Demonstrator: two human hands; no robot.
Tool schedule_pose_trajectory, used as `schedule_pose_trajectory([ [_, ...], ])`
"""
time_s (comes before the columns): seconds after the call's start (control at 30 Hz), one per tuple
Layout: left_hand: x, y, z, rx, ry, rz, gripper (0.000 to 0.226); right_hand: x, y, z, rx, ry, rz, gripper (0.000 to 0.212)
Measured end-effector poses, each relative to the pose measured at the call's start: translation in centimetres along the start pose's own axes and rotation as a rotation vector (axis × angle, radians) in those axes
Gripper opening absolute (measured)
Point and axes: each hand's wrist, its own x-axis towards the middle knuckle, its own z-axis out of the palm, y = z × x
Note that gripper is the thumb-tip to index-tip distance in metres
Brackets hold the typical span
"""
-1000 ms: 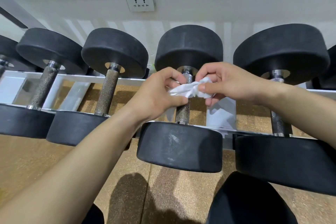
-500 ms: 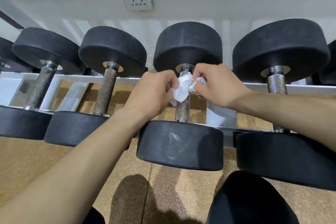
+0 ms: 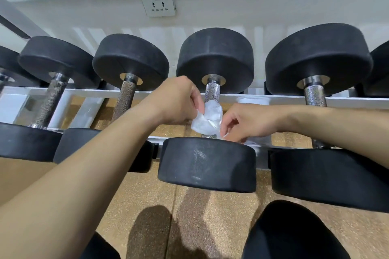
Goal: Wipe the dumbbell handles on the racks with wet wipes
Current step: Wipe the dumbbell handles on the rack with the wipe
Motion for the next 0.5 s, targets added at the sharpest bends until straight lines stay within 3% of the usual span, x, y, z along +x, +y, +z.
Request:
schedule_pose_trajectory([
  [0.07,-0.1,-0.2,0.6,-0.024,0.141,-0.012,0.021,-0.4,-0.3,-0.7,0.023,0.061,-0.014,0.017],
  [0.2,-0.5,-3.3,0.9,-0.104,0.379,-0.173,0.006,-1.2,-1.0,-2.6,0.160,0.386,-0.088,0.005],
  [0.3,-1.4,-4.4,1.0,-0.107,0.221,-0.225,0.009,-1.7,-2.1,-2.9,0.079,0.502,-0.163,0.015],
  [0.4,-2.2,-3.5,0.8,-0.555,0.022,-0.260,0.031,-2.0,-3.1,-3.1,0.082,0.536,-0.139,0.020],
  [0.47,-2.1,-2.8,0.7,-0.864,0.061,-0.321,0.049,-2.1,-3.7,-3.1,0.172,0.585,-0.085,0.020],
  [0.5,-1.8,-2.6,0.7,-0.906,0.088,-0.327,0.057,-2.1,-4.1,-2.9,0.229,0.619,-0.070,0.020],
])
